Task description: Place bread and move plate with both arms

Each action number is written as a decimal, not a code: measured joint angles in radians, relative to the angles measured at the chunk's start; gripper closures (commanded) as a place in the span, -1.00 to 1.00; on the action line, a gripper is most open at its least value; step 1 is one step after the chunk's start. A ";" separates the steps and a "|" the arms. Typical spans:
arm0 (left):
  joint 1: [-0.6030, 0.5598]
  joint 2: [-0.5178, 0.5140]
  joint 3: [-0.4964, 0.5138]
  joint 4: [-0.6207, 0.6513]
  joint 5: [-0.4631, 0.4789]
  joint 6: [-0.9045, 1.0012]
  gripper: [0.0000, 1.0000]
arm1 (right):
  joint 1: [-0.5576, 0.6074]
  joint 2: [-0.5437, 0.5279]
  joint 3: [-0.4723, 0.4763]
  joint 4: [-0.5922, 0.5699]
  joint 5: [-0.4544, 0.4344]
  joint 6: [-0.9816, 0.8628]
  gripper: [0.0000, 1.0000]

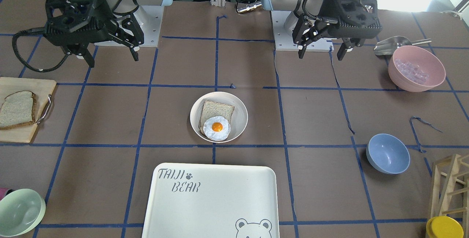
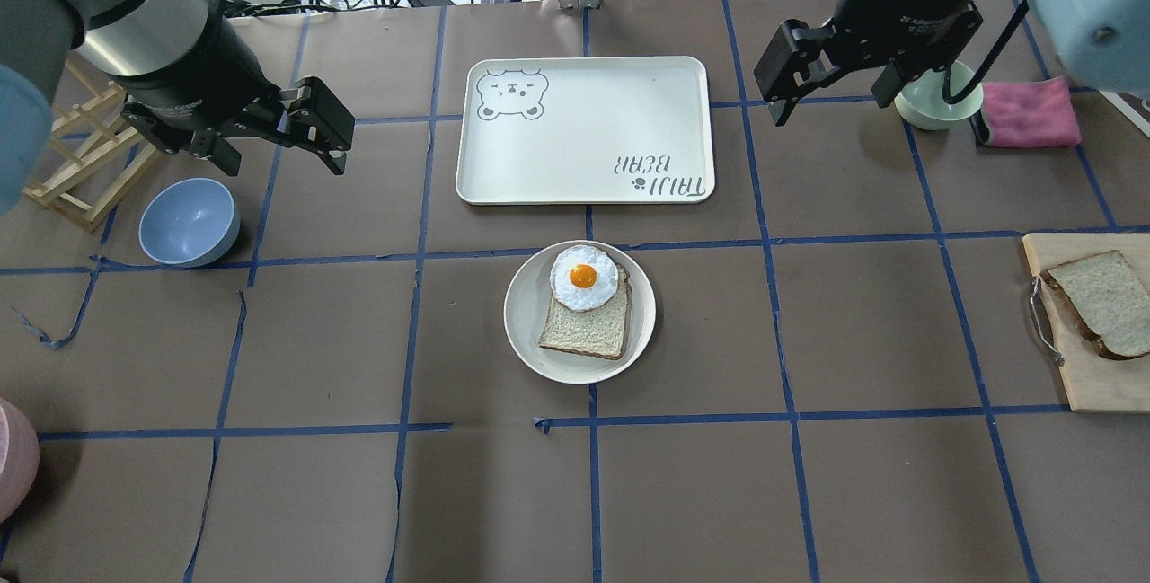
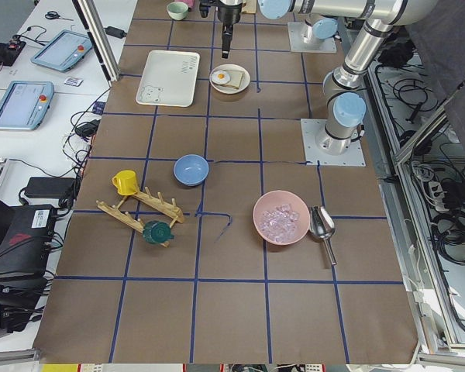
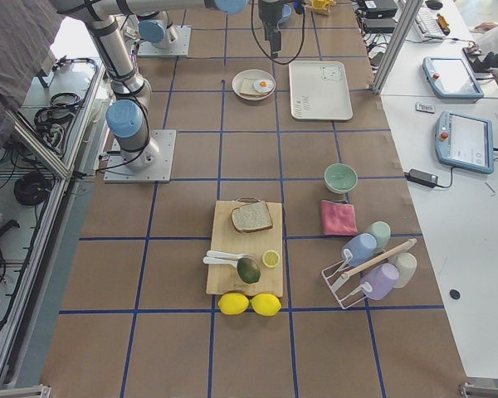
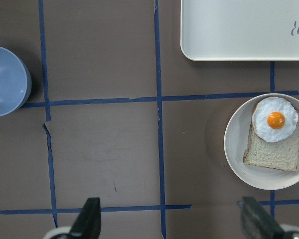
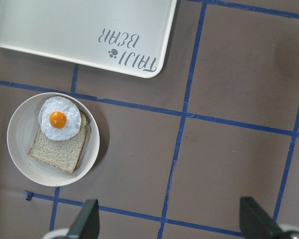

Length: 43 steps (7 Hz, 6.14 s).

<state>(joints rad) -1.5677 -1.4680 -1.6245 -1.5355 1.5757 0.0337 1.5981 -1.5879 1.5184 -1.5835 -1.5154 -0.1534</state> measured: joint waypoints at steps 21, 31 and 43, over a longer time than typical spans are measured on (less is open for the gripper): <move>0.000 0.000 0.000 0.000 0.003 0.003 -1.00 | -0.138 0.019 0.007 -0.008 -0.029 -0.101 -1.00; 0.000 0.000 0.000 0.000 0.002 -0.001 -1.00 | -0.791 0.406 0.056 -0.150 0.008 -0.717 -0.62; -0.002 0.008 0.004 -0.002 -0.008 -0.003 -1.00 | -0.886 0.438 0.258 -0.468 -0.085 -0.811 0.10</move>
<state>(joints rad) -1.5697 -1.4604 -1.6203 -1.5374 1.5675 0.0312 0.7119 -1.1496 1.7768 -2.0516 -1.6001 -0.9647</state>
